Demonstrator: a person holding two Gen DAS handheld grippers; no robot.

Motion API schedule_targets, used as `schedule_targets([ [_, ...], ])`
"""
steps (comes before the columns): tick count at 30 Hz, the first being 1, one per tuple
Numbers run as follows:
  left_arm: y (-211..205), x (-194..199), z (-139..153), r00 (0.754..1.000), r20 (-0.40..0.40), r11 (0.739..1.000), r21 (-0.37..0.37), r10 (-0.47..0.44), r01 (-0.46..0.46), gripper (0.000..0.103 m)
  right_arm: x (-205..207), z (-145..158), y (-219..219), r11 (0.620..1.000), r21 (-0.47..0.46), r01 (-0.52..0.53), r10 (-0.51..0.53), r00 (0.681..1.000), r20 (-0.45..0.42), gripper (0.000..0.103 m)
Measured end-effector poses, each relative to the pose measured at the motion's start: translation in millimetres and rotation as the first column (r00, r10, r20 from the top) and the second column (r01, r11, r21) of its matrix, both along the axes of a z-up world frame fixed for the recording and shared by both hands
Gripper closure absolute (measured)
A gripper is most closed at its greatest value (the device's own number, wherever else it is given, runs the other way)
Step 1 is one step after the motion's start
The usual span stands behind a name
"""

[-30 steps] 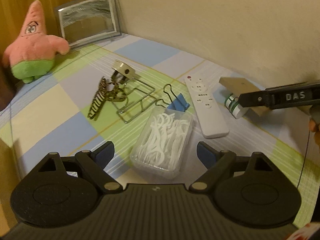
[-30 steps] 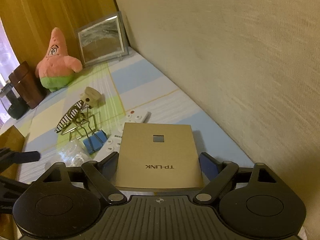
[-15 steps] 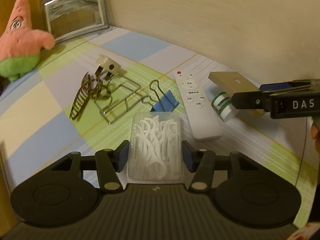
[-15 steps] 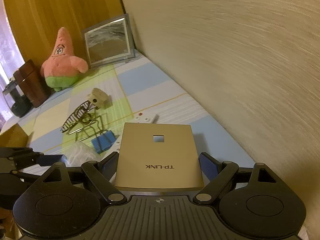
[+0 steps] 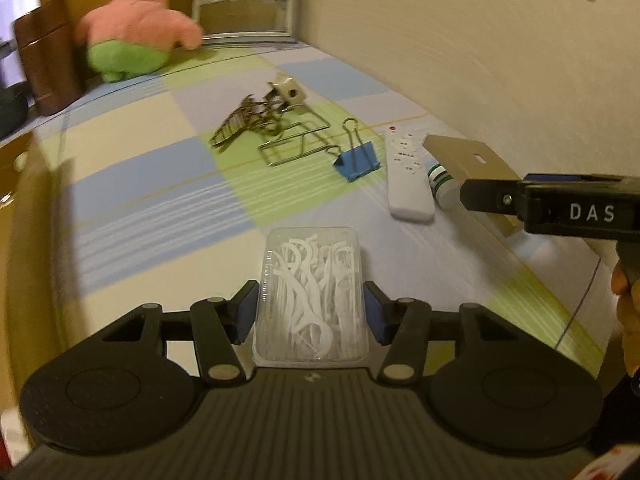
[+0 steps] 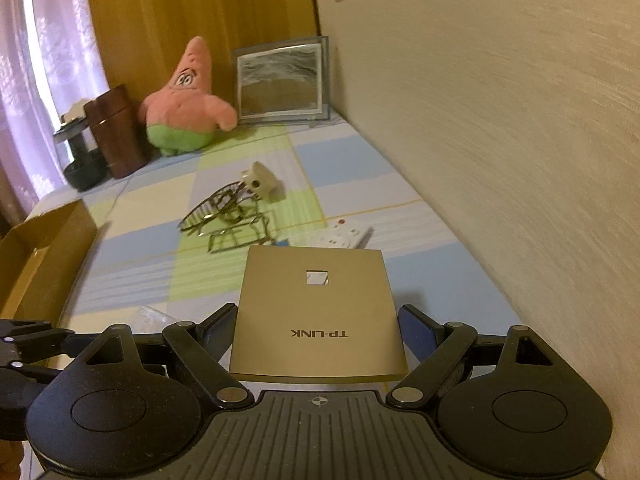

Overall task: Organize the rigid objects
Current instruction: 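Carry the floss box and TP-LINK card over the cardboard box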

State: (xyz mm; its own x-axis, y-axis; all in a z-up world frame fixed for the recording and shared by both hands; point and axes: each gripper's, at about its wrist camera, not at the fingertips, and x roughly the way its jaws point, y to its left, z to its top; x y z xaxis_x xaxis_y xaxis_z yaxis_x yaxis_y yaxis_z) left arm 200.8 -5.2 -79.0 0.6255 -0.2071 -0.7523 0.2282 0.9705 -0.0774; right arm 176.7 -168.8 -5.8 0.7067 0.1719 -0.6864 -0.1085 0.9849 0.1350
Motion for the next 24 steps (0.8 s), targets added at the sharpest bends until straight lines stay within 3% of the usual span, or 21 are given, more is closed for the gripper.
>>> schedule_targets([
  [11,21,-68,26,0.994,0.048,0.995,-0.024,0.096,-0.095,0.053,-43,4,19,0.999,0.003,-0.035,0.035,0.999,-0.009,0.020],
  [24,66,-132,56,0.965,0.099,0.970,-0.036,0.244,-0.242,0.053,-91,19,69,0.989,0.026,-0.144,0.144,0.990,0.007,0.020],
])
